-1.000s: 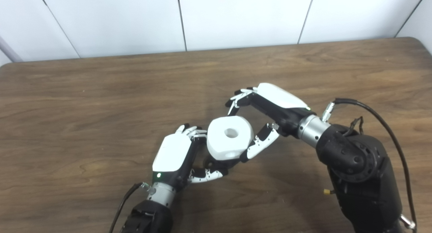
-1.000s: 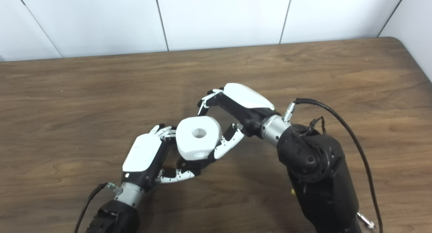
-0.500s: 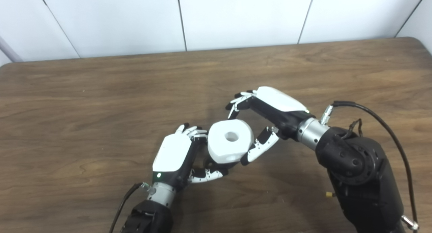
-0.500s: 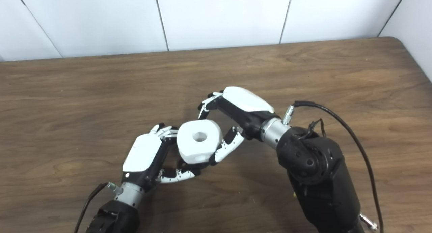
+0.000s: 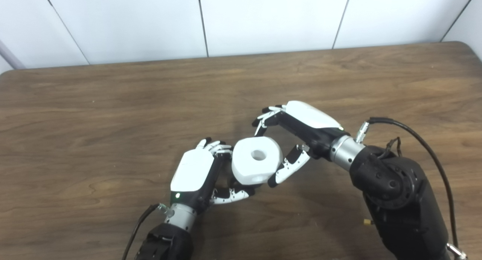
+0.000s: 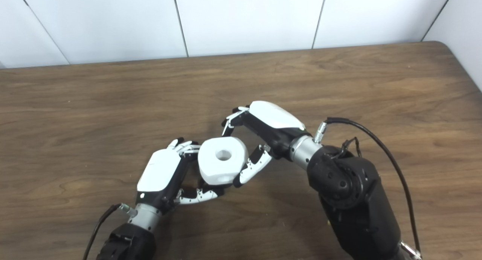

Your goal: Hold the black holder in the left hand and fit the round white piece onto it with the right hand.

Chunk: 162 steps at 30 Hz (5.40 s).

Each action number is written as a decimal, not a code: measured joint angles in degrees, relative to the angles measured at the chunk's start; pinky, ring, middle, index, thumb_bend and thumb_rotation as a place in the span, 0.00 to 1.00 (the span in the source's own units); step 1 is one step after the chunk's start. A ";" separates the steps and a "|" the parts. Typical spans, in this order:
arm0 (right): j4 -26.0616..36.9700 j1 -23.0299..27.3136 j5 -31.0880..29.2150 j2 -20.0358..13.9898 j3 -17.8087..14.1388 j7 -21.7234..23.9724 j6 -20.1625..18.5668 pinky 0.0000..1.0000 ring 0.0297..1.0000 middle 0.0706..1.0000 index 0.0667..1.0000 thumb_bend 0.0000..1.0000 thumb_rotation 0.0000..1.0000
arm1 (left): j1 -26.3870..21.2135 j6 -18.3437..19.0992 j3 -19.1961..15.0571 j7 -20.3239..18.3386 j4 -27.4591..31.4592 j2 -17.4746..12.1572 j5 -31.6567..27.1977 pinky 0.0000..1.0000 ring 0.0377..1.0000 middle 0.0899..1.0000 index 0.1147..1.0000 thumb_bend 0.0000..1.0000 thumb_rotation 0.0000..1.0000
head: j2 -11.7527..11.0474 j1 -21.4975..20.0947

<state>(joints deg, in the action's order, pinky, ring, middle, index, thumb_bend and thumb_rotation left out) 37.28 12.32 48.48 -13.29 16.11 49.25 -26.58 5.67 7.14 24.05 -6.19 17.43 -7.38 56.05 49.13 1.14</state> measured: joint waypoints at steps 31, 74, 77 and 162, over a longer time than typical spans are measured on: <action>-1.01 -0.32 0.05 -0.44 1.38 -2.00 0.10 1.00 0.94 0.80 0.44 0.53 0.14 | -0.06 0.63 0.31 -0.05 0.22 0.00 0.06 0.96 0.85 0.73 0.42 0.52 0.05 | -0.09 -0.35; -1.83 -0.16 1.05 -2.25 1.89 -2.46 1.98 1.00 0.97 0.91 0.70 1.00 0.34 | -0.23 0.55 0.41 0.37 -0.22 0.04 -0.02 0.97 0.85 0.73 0.42 0.52 0.05 | -0.79 -0.97; -1.53 -0.15 1.61 -2.48 1.72 -2.28 1.97 1.00 0.97 0.91 0.71 1.00 0.36 | -0.27 0.51 0.41 0.47 -0.30 0.04 -0.03 0.97 0.85 0.73 0.42 0.52 0.05 | -0.79 -0.97; -0.13 -0.09 1.74 -4.90 -4.12 0.18 0.40 1.00 0.99 0.94 0.75 1.00 0.40 | -3.25 14.28 -7.84 -20.12 9.44 -1.00 -8.77 1.00 0.95 0.89 0.85 1.00 0.23 | -2.99 -0.18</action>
<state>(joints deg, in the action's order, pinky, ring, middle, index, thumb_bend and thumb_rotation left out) 37.15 12.23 50.22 -18.19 11.99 49.43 -26.18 2.42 21.43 16.21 -26.31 26.87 -8.38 47.28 46.14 0.97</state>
